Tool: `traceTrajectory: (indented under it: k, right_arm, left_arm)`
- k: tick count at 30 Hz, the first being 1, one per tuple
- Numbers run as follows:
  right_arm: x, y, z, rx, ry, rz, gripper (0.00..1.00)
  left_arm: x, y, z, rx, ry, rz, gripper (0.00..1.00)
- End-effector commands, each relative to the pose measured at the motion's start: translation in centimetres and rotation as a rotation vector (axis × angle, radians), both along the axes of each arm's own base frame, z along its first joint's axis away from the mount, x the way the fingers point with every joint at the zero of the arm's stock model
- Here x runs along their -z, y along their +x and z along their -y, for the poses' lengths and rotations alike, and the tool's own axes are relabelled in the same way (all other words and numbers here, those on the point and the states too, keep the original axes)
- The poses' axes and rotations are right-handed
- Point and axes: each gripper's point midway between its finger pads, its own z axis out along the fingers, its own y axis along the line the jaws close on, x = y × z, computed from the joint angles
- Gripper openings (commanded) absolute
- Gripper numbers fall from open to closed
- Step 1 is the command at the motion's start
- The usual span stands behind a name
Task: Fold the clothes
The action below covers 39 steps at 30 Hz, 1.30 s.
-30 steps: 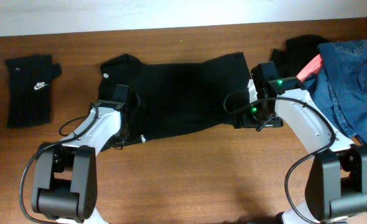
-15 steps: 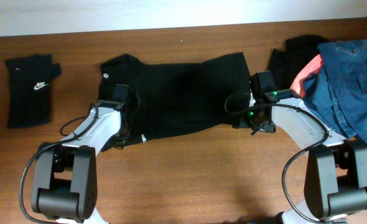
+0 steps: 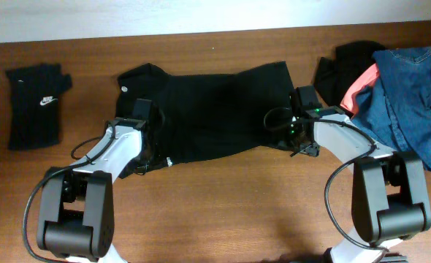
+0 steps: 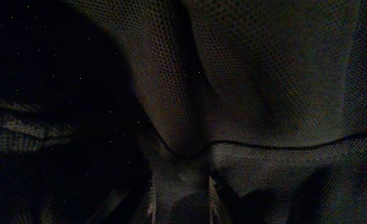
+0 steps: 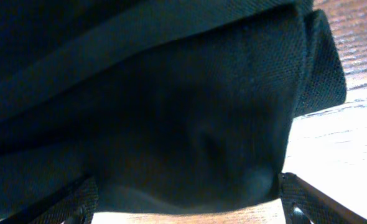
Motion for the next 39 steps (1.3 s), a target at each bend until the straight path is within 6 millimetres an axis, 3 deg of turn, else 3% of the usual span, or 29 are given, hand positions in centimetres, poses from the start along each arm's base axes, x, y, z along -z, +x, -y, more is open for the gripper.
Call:
traceTrajectory:
  k: [1, 2, 3, 4, 6, 7, 9, 16, 25, 29, 35, 36, 37, 38, 39]
  right_arm:
    - [1.0, -0.5, 0.5, 0.054, -0.013, -0.029, 0.87]
    - [1.0, -0.5, 0.4, 0.052, -0.009, -0.031, 0.83]
    - [1.0, -0.6, 0.3, 0.051, -0.004, -0.034, 0.72]
    - [1.0, -0.6, 0.2, 0.05, 0.001, -0.035, 0.59]
    - [1.0, -0.7, 0.2, 0.05, 0.004, -0.041, 0.24]
    - [1.0, -0.8, 0.2, 0.05, 0.003, -0.042, 0.12]
    - [0.8, -0.7, 0.2, 0.05, 0.003, -0.039, 0.04]
    - [-2.7, 0.8, 0.2, 0.04, 0.002, 0.055, 0.04]
    - [-8.9, 5.6, 0.2, 0.04, -0.001, 0.245, 0.04]
    - [-10.0, 7.5, 0.3, 0.014, -0.021, 0.332, 0.04]
    - [-10.2, 9.2, 0.7, -0.007, -0.062, 0.394, 0.04]
    - [-10.0, 9.2, 0.7, -0.008, -0.063, 0.389, 0.08]
    - [-9.6, 9.2, 0.7, -0.008, -0.063, 0.381, 0.17]
    - [-9.3, 9.2, 0.7, -0.008, -0.064, 0.373, 0.34]
    - [-8.9, 9.0, 0.7, -0.01, -0.066, 0.36, 0.38]
  left_arm:
    - [1.4, -1.1, 1.4, 0.008, -0.068, -0.058, 0.3]
    - [1.4, -1.1, 1.4, 0.008, -0.068, -0.058, 0.3]
    - [1.4, -1.1, 1.4, 0.008, -0.068, -0.058, 0.29]
    - [1.4, -1.1, 1.4, 0.008, -0.068, -0.058, 0.3]
    - [1.4, -1.1, 1.4, 0.008, -0.068, -0.058, 0.29]
    - [1.4, -1.1, 1.4, 0.008, -0.068, -0.058, 0.3]
    - [1.4, -1.1, 1.4, 0.008, -0.068, -0.058, 0.3]
    - [1.4, -1.1, 1.4, 0.008, -0.068, -0.058, 0.3]
    - [1.4, -1.1, 1.4, 0.008, -0.068, -0.058, 0.3]
    - [1.4, -1.3, 1.4, 0.008, -0.067, -0.063, 0.3]
    - [1.4, -1.4, 1.3, 0.008, -0.066, -0.07, 0.3]
    - [1.4, -1.4, 1.3, 0.008, -0.066, -0.069, 0.3]
    - [1.4, -1.4, 1.3, 0.008, -0.066, -0.069, 0.3]
    - [1.4, -1.4, 1.3, 0.008, -0.065, -0.069, 0.29]
    - [1.4, -1.4, 1.3, 0.008, -0.065, -0.069, 0.3]
